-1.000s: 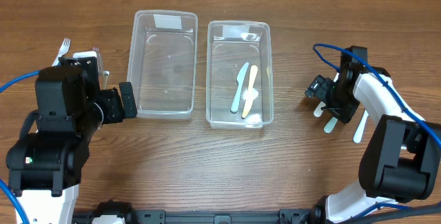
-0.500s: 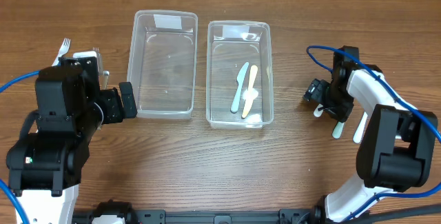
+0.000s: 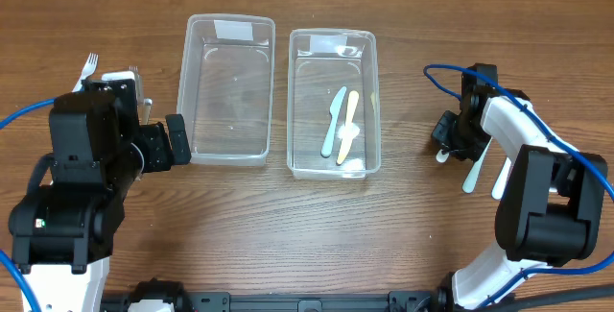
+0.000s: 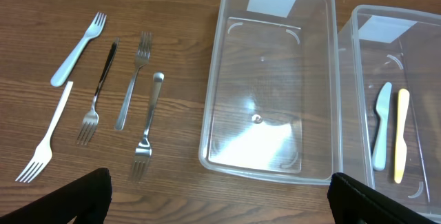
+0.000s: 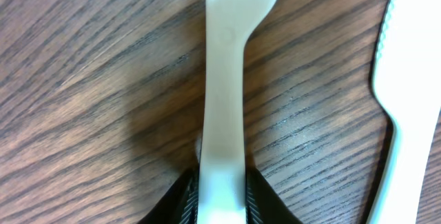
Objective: Pack container
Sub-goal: 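Grasp the white knife with the right gripper, then place the white knife into the right container and release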
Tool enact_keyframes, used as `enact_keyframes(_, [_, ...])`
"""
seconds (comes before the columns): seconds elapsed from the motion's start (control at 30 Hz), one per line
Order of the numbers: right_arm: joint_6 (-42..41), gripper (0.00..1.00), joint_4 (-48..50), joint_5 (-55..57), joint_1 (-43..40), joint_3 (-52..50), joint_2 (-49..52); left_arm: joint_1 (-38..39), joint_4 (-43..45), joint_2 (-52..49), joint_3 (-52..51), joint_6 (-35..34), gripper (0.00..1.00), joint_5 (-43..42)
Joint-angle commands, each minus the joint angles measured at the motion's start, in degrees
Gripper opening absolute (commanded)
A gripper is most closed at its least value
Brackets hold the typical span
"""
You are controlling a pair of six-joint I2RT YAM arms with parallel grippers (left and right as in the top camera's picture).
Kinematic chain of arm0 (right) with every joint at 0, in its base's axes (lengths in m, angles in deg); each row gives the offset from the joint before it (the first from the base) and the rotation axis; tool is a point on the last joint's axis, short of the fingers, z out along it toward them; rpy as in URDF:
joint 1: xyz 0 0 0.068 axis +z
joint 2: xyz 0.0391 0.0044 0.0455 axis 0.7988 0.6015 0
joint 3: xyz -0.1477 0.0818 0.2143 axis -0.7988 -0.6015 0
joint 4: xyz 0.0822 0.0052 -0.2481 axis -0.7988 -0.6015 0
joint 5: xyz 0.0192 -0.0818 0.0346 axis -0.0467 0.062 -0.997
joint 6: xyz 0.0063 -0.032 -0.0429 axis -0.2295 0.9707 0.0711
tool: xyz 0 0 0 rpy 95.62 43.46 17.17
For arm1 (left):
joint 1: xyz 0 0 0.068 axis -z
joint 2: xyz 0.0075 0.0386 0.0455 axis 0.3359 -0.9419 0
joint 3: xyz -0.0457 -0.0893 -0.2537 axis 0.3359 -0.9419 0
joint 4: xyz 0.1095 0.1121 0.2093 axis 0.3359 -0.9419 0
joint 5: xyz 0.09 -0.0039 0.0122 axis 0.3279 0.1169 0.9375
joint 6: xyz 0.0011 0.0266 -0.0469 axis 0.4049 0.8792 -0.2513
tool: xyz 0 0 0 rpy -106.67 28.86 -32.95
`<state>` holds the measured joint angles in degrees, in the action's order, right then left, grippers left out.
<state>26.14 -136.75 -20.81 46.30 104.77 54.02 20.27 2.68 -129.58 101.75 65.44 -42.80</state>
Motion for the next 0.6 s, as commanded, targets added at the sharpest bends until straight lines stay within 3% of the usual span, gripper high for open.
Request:
enact_keyframes(0.0, [-0.02, 0.14, 1.18, -4.66, 0.72, -1.49, 4.13, -0.31, 0.24, 0.02, 1.38, 0.26, 1.0, -1.01])
enact_keyframes(0.13, [0.0, 0.04, 0.22, -4.66, 0.72, -0.02, 3.82, -0.31, 0.24, 0.02, 1.38, 0.26, 1.0, -1.01])
enact_keyframes(0.3, [3.32, 0.04, -7.04, -4.31, 3.1, 9.35, -3.76, -0.31, 0.26, 0.02, 1.38, 0.26, 1.0, -1.01])
enact_keyframes(0.47, [6.23, 0.04, -16.55, -2.91, 15.1, 25.07, -11.78, -0.31, 0.26, 0.02, 1.38, 0.26, 1.0, -1.01])
enact_keyframes(0.57, [6.69, 0.05, -17.2, -2.91, 23.41, 28.09, -12.17, -0.31, 0.26, 0.02, 1.38, 0.24, 1.0, -1.03])
